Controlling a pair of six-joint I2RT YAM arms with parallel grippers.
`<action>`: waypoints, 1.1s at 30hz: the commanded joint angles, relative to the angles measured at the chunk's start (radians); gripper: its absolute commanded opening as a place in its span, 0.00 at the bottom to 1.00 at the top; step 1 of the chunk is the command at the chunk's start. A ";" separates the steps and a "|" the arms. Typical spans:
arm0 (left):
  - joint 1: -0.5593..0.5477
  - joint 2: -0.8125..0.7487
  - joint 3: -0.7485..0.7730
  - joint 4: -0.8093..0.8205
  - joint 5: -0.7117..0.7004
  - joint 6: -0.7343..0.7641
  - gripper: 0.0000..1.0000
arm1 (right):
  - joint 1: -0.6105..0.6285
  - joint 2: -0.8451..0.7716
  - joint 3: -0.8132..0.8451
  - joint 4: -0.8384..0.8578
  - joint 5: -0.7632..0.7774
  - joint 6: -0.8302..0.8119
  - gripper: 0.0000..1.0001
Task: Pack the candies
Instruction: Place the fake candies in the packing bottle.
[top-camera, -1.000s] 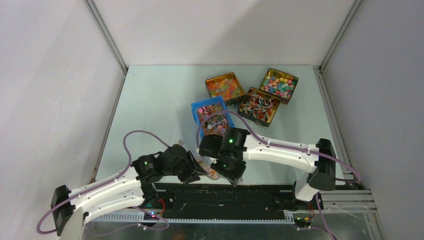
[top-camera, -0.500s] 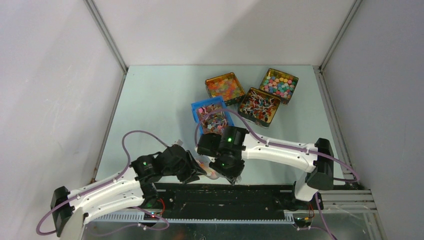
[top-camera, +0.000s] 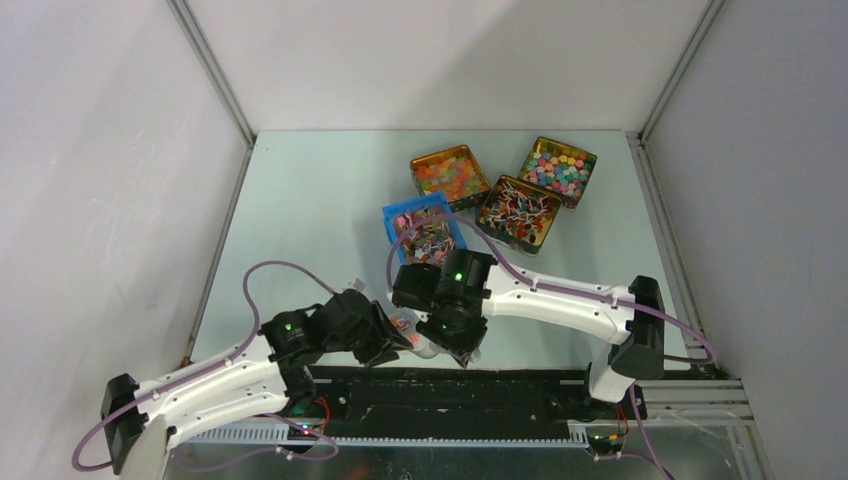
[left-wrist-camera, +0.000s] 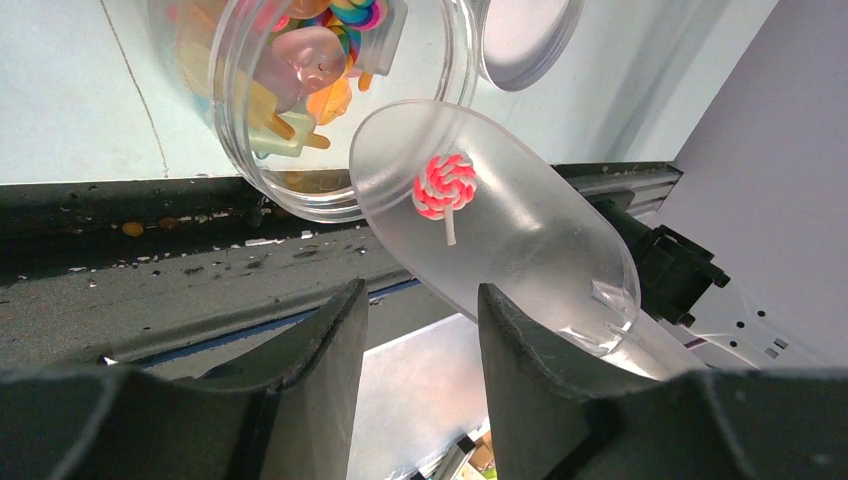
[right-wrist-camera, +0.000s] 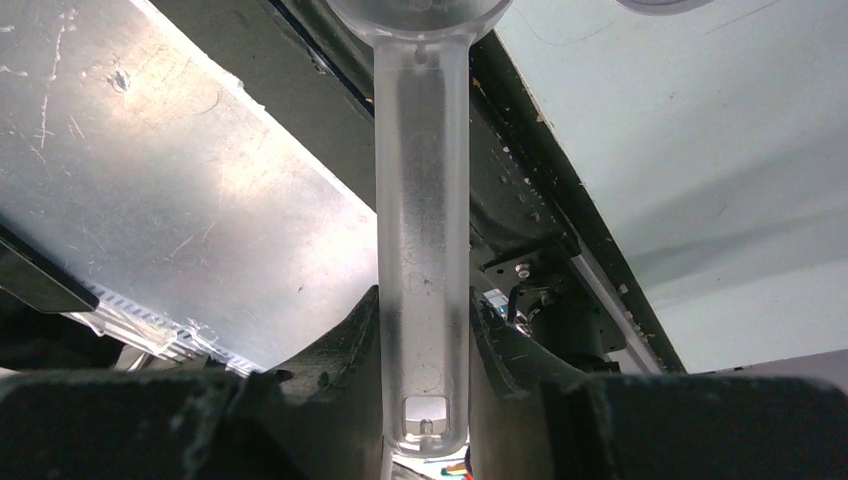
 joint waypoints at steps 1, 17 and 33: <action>0.001 -0.007 0.010 -0.036 0.002 0.002 0.49 | -0.012 -0.004 0.061 -0.001 0.047 0.002 0.00; 0.001 -0.004 0.032 -0.026 -0.011 0.020 0.48 | -0.016 -0.037 0.106 -0.015 0.076 0.008 0.00; 0.011 -0.014 0.075 0.008 -0.045 0.061 0.58 | -0.014 -0.089 0.065 0.043 0.142 0.004 0.00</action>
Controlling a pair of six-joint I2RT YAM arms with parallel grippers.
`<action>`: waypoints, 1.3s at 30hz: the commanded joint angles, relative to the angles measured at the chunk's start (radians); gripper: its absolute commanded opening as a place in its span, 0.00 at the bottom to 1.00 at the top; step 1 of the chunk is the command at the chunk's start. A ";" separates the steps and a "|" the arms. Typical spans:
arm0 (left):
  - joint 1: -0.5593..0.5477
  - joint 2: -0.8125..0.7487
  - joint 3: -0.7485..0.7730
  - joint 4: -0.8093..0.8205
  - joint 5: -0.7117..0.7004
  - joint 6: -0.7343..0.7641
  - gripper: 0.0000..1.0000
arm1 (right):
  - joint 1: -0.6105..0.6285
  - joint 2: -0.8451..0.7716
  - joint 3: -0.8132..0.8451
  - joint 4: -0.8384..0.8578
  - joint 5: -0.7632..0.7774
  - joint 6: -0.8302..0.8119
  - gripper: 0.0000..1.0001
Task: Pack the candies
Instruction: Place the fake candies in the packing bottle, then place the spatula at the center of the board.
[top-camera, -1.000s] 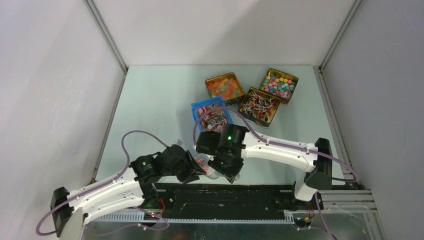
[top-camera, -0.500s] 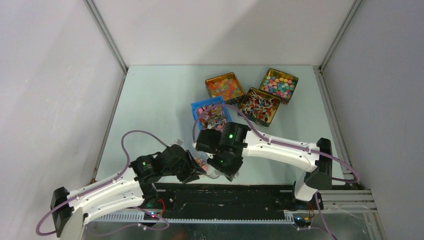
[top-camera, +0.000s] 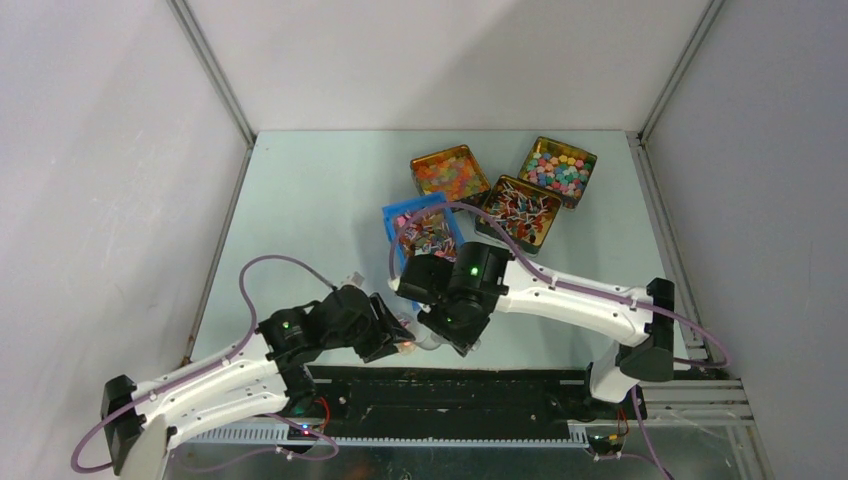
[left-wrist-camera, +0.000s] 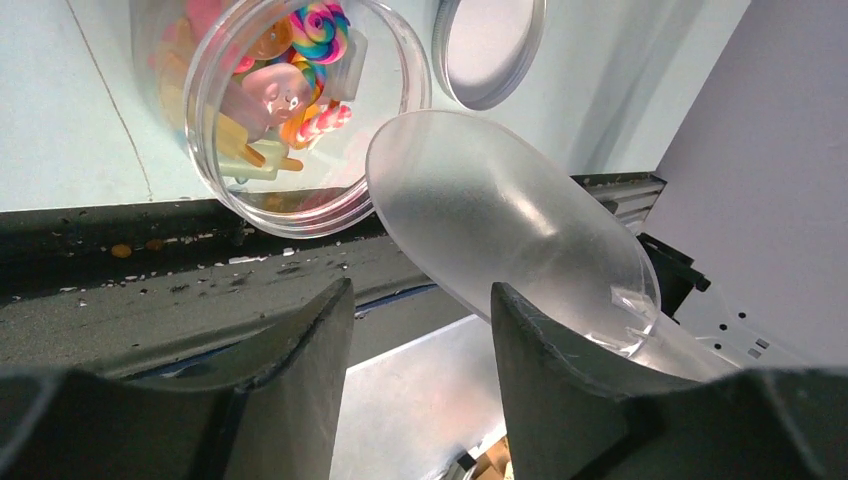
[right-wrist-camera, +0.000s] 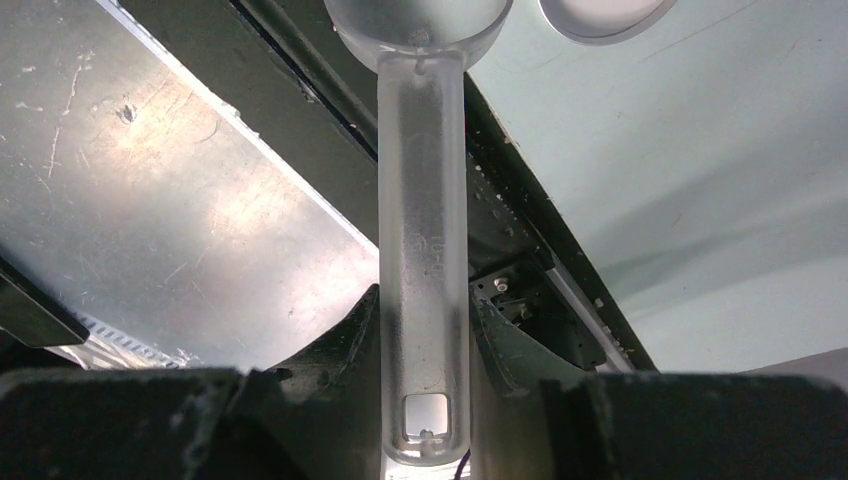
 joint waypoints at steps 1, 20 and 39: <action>0.011 -0.019 0.040 0.022 -0.007 0.040 0.60 | -0.013 -0.058 -0.002 0.063 0.073 0.003 0.00; 0.369 -0.079 0.062 0.247 0.234 0.221 0.87 | -0.258 -0.308 -0.276 0.193 -0.013 0.022 0.00; 0.585 0.215 0.562 -0.234 0.083 0.780 1.00 | -0.480 -0.518 -0.422 0.214 -0.001 0.014 0.00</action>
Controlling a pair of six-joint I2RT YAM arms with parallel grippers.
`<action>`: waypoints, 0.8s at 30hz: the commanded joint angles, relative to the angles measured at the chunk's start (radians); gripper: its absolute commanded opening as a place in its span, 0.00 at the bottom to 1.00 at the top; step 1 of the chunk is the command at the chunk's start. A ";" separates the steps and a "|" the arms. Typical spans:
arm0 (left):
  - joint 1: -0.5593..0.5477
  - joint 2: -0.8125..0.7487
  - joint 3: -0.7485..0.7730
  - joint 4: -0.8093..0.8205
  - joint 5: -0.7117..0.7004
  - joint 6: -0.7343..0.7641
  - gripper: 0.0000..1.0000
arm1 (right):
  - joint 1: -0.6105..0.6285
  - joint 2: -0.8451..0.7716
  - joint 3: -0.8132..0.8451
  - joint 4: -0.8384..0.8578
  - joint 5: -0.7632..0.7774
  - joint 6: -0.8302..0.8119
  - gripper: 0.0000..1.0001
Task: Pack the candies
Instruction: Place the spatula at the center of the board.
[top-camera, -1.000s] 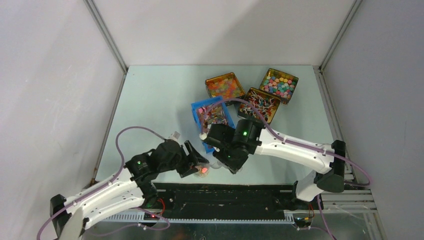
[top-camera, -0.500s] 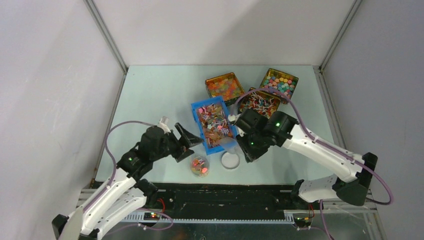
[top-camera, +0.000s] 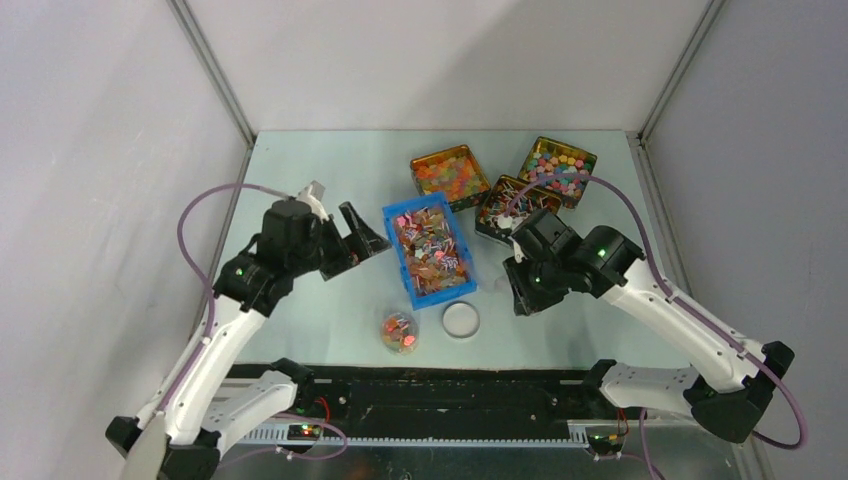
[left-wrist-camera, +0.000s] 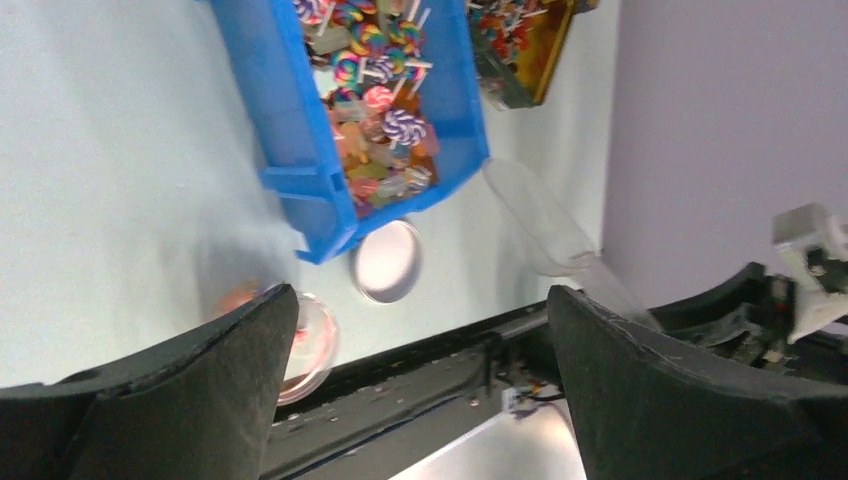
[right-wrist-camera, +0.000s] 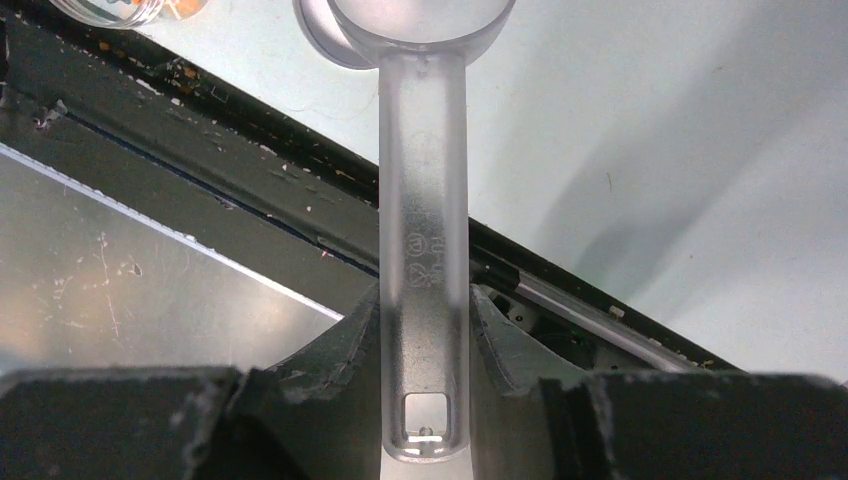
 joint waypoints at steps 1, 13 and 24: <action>0.008 0.070 0.126 -0.198 -0.118 0.205 1.00 | -0.019 -0.027 -0.014 0.034 0.004 -0.007 0.00; 0.009 0.124 0.141 -0.166 -0.094 0.224 1.00 | -0.051 -0.007 -0.051 0.058 0.005 -0.018 0.00; 0.009 0.073 0.137 -0.030 -0.040 0.187 1.00 | -0.169 -0.031 -0.161 0.105 0.012 -0.016 0.00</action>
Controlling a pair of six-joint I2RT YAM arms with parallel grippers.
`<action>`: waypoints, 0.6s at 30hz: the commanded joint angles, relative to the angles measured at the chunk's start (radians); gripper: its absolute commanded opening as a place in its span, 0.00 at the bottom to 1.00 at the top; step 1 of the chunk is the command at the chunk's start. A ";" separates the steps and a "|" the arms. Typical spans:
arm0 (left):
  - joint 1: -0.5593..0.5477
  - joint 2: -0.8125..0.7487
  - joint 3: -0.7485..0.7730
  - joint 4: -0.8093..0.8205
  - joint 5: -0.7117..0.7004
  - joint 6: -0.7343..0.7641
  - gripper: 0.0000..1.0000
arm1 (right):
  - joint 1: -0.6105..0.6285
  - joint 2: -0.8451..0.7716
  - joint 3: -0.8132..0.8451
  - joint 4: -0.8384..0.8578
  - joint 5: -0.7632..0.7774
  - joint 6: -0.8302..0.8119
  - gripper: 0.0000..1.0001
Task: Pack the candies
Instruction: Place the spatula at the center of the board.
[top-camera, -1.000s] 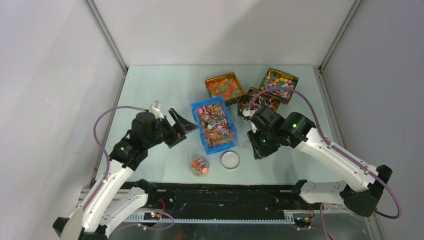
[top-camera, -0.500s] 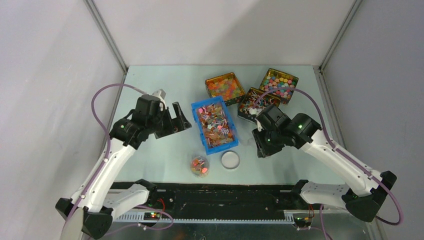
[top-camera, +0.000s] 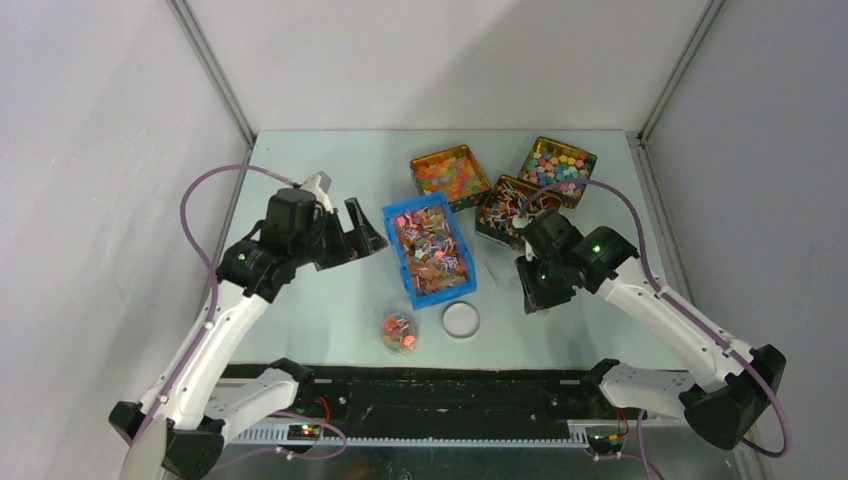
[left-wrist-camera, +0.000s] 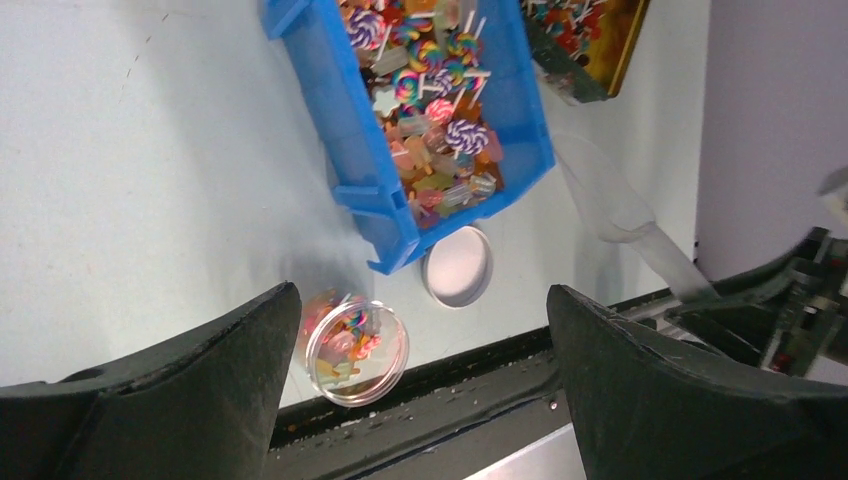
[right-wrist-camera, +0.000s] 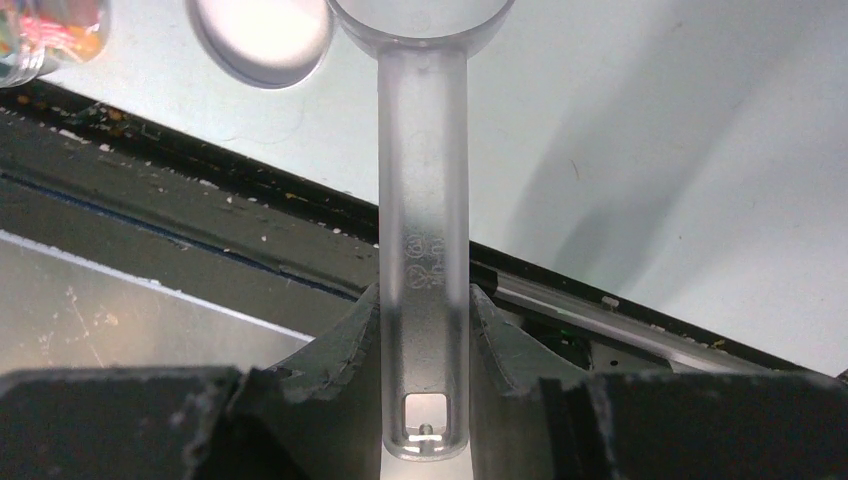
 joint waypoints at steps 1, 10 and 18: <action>0.006 -0.043 0.019 0.094 0.033 -0.013 1.00 | -0.044 -0.019 -0.050 0.057 0.024 -0.007 0.00; 0.006 -0.108 0.073 0.200 0.039 -0.054 1.00 | -0.060 0.051 -0.112 0.145 0.072 -0.004 0.00; 0.020 -0.162 0.072 0.316 0.081 -0.096 1.00 | -0.061 0.166 -0.113 0.232 0.129 0.026 0.00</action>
